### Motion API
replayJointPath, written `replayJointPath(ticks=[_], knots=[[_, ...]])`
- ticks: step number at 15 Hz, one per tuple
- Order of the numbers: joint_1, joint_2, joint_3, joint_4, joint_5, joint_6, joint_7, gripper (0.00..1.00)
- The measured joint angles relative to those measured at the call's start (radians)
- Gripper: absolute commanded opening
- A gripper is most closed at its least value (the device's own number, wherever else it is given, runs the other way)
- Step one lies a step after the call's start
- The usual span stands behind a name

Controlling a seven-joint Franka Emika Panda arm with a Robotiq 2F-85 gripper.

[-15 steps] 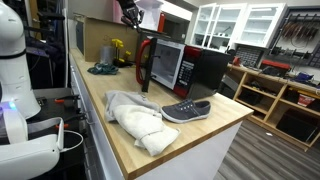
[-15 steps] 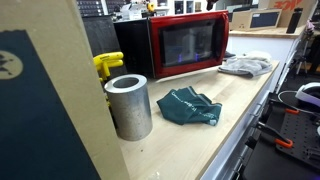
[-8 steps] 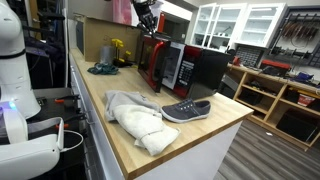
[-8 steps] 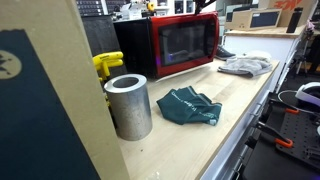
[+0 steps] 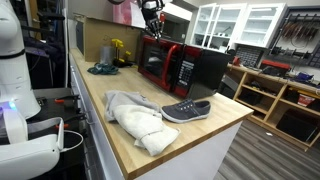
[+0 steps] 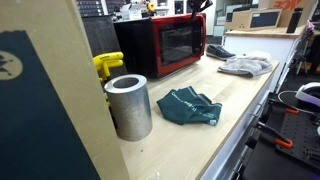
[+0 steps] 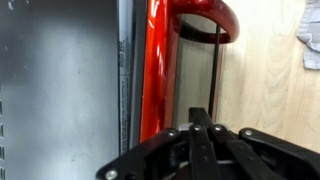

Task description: Push the microwave door until it is fully closed

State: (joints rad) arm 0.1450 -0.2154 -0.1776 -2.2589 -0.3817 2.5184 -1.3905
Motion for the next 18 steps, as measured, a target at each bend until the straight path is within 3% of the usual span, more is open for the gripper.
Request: replayJointPath(ticks=[5, 18], knots=[[-0.051, 0.063, 0.0, 0.049, -0.007, 0.072, -0.045, 0.0], [-0.086, 0.083, 0.037, 0.066, -0.031, 0.083, -0.048, 0.0]])
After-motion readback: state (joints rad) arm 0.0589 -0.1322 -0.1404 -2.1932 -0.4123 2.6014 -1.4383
